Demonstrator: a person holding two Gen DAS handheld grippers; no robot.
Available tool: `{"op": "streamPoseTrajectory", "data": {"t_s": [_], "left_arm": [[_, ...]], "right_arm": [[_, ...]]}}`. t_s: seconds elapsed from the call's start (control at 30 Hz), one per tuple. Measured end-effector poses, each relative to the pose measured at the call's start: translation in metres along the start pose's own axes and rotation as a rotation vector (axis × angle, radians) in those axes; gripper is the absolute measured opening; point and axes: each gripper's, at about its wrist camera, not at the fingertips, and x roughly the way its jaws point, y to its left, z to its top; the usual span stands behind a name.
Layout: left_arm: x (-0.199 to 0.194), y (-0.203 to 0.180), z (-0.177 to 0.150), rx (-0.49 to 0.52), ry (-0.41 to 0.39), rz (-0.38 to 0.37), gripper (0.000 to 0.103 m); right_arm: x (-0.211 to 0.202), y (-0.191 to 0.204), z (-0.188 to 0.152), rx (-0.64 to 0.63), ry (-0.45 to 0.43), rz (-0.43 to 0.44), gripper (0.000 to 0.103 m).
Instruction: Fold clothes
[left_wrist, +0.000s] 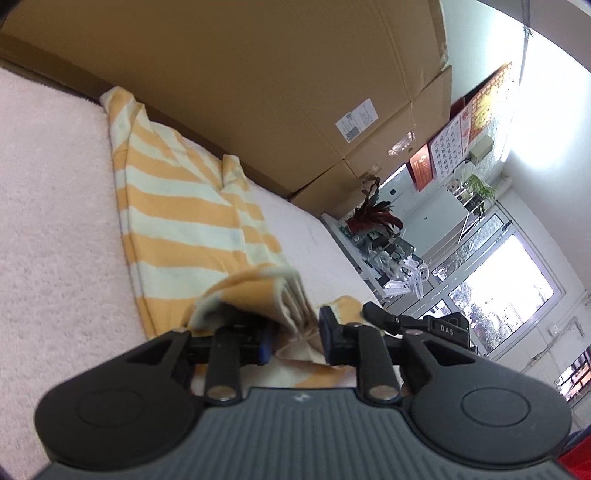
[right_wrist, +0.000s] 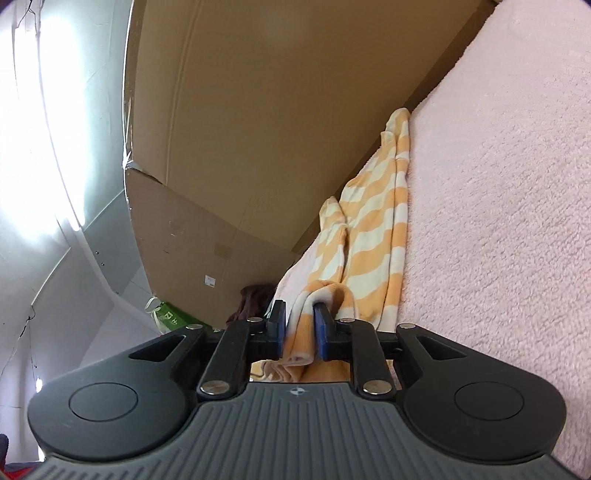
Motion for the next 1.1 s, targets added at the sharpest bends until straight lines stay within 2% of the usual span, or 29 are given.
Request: {"op": "streamPoseTrajectory", "data": {"t_s": [0.07, 0.17, 0.27, 0.3, 0.37, 0.47, 0.57, 0.63, 0.67, 0.77, 0.8, 0.83, 0.93, 1.03, 1.1], "left_arm": [[0.000, 0.004, 0.008, -0.012, -0.030, 0.003, 0.030], [-0.001, 0.005, 0.021, 0.009, -0.069, 0.033, 0.036], [-0.007, 0.006, 0.025, 0.002, -0.088, 0.059, 0.039], [-0.012, 0.005, 0.024, 0.005, -0.098, 0.061, 0.042], [-0.024, -0.004, 0.016, 0.055, -0.104, 0.096, 0.058], [-0.033, -0.016, -0.001, 0.152, -0.092, 0.185, 0.066], [-0.026, -0.012, -0.011, 0.146, -0.055, 0.248, 0.066], [-0.018, -0.007, -0.014, 0.126, -0.057, 0.308, 0.066], [-0.013, -0.005, -0.013, 0.112, -0.063, 0.340, 0.061], [-0.002, -0.004, -0.009, 0.107, -0.090, 0.378, 0.056], [0.002, -0.006, -0.008, 0.122, -0.089, 0.394, 0.054], [0.006, -0.009, -0.007, 0.146, -0.088, 0.412, 0.048], [0.015, -0.017, -0.007, 0.220, -0.092, 0.452, 0.041], [0.017, -0.016, -0.006, 0.229, -0.116, 0.498, 0.041], [0.016, -0.011, -0.002, 0.191, -0.129, 0.524, 0.045]], "right_arm": [[-0.001, 0.003, 0.002, -0.016, -0.028, 0.007, 0.026], [-0.004, 0.009, 0.005, -0.041, -0.072, 0.019, 0.039], [-0.006, 0.014, 0.008, -0.066, -0.116, 0.030, 0.040], [-0.007, 0.020, 0.006, -0.110, -0.113, 0.018, 0.040], [-0.009, 0.033, 0.000, -0.217, -0.096, -0.019, 0.040], [-0.001, 0.049, -0.013, -0.377, -0.051, -0.094, 0.040], [0.011, 0.062, -0.025, -0.503, -0.005, -0.155, 0.040], [0.025, 0.064, -0.027, -0.526, 0.018, -0.180, 0.040], [0.032, 0.065, -0.027, -0.537, 0.026, -0.200, 0.040], [0.047, 0.060, -0.029, -0.533, 0.035, -0.333, 0.038], [0.048, 0.056, -0.029, -0.519, 0.028, -0.397, 0.031], [0.046, 0.053, -0.030, -0.501, 0.008, -0.406, 0.023], [0.036, 0.047, -0.036, -0.461, -0.034, -0.410, 0.022], [0.032, 0.049, -0.045, -0.482, -0.055, -0.420, 0.022], [0.033, 0.050, -0.048, -0.485, -0.072, -0.430, 0.022]]}}
